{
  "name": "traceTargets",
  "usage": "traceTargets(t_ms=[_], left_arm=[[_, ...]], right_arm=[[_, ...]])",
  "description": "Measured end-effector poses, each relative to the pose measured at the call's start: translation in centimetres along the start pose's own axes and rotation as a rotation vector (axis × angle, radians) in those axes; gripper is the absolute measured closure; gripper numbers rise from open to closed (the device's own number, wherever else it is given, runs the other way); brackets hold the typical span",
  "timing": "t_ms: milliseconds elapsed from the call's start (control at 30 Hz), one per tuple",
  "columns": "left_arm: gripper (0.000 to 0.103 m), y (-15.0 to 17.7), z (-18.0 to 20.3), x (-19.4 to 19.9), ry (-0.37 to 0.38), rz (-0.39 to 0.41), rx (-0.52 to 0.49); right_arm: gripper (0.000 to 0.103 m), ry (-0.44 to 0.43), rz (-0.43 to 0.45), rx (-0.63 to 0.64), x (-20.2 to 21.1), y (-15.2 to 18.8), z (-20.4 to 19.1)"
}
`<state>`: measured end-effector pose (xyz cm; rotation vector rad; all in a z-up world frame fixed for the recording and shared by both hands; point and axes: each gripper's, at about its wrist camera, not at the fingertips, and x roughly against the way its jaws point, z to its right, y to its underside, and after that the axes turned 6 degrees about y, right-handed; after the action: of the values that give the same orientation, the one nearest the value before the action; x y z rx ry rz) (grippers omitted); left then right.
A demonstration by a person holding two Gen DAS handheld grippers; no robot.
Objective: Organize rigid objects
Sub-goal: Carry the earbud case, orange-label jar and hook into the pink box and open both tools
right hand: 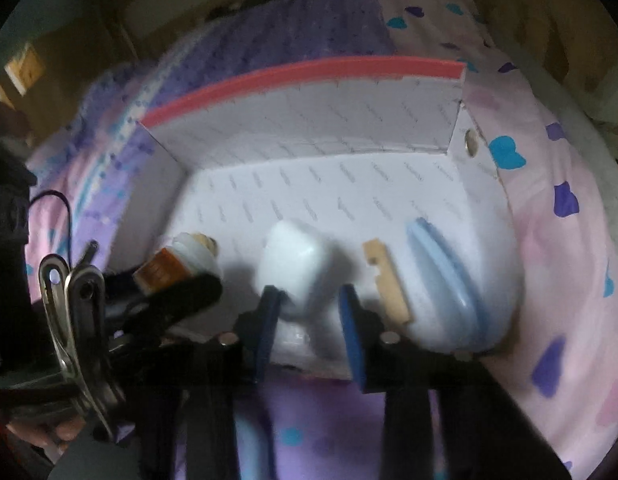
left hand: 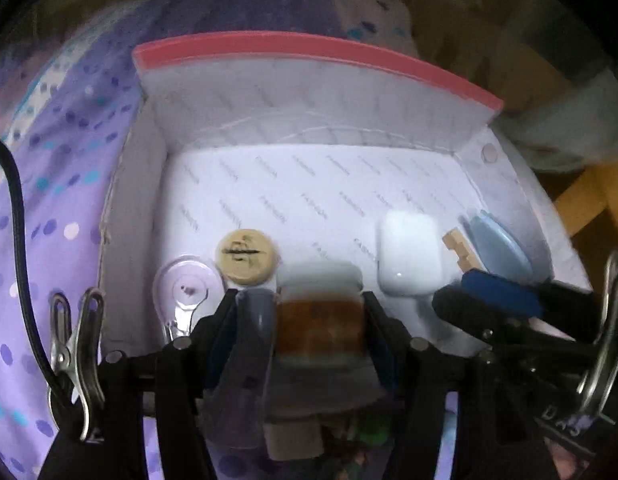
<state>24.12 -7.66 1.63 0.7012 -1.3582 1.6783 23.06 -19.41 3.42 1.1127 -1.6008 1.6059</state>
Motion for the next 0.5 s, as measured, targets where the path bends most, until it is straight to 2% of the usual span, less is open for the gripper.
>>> traceTargets(t_ms=[67, 500], left_arm=[[0.042, 0.1, 0.0, 0.0, 0.004, 0.002, -0.002], [0.041, 1.3, -0.3, 1.1, 0.044, 0.059, -0.013]], right_arm=[[0.073, 0.039, -0.010, 0.022, -0.2, 0.3, -0.6], [0.072, 0.090, 0.102, 0.016, 0.9, 1.9, -0.6]])
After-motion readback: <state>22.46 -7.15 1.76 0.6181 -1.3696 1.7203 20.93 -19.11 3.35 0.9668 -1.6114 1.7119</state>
